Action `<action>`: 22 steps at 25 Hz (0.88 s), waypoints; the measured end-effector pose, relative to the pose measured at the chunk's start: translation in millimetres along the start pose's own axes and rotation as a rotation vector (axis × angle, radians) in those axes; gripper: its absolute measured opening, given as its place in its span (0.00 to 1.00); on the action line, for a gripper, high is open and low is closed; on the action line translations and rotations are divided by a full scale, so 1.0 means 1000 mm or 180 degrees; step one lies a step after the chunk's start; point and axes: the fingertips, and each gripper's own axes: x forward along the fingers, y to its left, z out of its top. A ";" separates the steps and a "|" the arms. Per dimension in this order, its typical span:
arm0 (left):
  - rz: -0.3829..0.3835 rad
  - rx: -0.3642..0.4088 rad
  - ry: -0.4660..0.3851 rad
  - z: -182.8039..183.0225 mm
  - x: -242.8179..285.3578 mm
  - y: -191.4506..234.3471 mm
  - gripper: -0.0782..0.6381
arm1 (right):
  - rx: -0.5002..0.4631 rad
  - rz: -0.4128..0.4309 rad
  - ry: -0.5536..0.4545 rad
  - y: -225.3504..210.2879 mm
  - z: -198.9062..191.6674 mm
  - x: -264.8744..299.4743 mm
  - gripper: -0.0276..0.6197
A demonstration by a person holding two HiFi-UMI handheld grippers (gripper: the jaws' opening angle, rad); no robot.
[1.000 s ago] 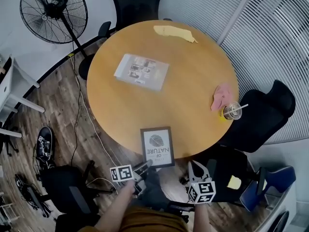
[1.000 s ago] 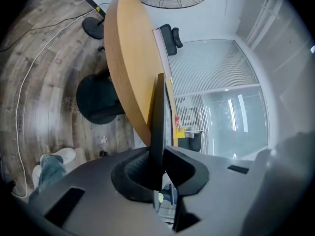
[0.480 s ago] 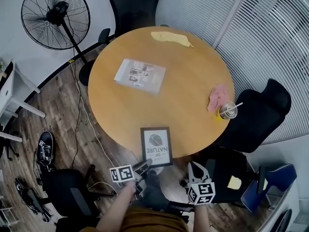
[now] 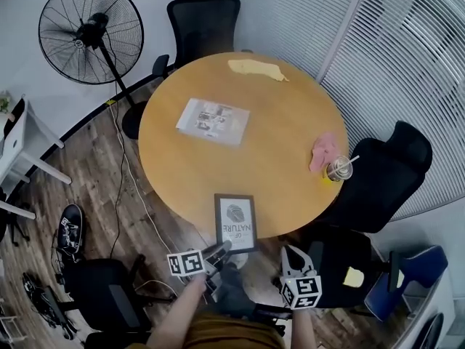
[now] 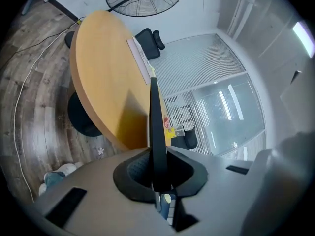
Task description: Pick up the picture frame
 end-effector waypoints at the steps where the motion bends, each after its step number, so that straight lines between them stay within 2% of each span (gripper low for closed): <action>1: 0.0011 0.0028 0.0007 0.000 -0.002 -0.001 0.19 | -0.0029 0.0007 -0.0001 0.001 0.001 -0.001 0.06; 5: -0.0008 0.0000 -0.0032 0.000 -0.006 -0.006 0.19 | -0.0075 0.0022 -0.0017 0.005 0.002 -0.006 0.06; 10: -0.0055 0.0114 -0.0051 0.003 -0.013 -0.018 0.19 | -0.0097 0.0051 -0.0074 0.013 0.004 -0.009 0.06; 22: -0.0356 0.0248 -0.0198 0.005 -0.031 -0.067 0.19 | 0.0109 0.0047 -0.0361 0.024 0.021 -0.030 0.06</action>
